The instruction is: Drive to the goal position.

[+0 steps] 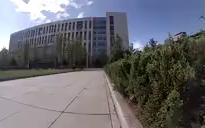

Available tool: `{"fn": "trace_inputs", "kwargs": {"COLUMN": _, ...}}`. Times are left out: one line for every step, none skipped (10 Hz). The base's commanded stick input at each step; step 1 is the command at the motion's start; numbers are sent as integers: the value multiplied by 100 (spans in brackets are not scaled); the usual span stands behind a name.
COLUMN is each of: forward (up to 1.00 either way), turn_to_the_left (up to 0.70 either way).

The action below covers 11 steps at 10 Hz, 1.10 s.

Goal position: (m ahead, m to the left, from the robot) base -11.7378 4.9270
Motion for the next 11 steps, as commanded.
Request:
{"fn": "trace_inputs", "kwargs": {"forward": 4, "turn_to_the_left": 0}}
{"fn": "trace_inputs", "kwargs": {"forward": 5, "turn_to_the_left": 0}}
{"fn": "trace_inputs", "kwargs": {"forward": 4, "turn_to_the_left": 0}}
{"fn": "trace_inputs", "kwargs": {"forward": 4, "turn_to_the_left": 0}}
{"fn": "trace_inputs", "kwargs": {"forward": 4, "turn_to_the_left": 0}}
{"fn": "trace_inputs", "kwargs": {"forward": 4, "turn_to_the_left": 0}}
{"fn": "trace_inputs", "kwargs": {"forward": 4, "turn_to_the_left": 0}}
{"fn": "trace_inputs", "kwargs": {"forward": 4, "turn_to_the_left": 0}}
{"fn": "trace_inputs", "kwargs": {"forward": 4, "turn_to_the_left": 0}}
{"fn": "trace_inputs", "kwargs": {"forward": 4, "turn_to_the_left": 0}}
{"fn": "trace_inputs", "kwargs": {"forward": 4, "turn_to_the_left": 0}}
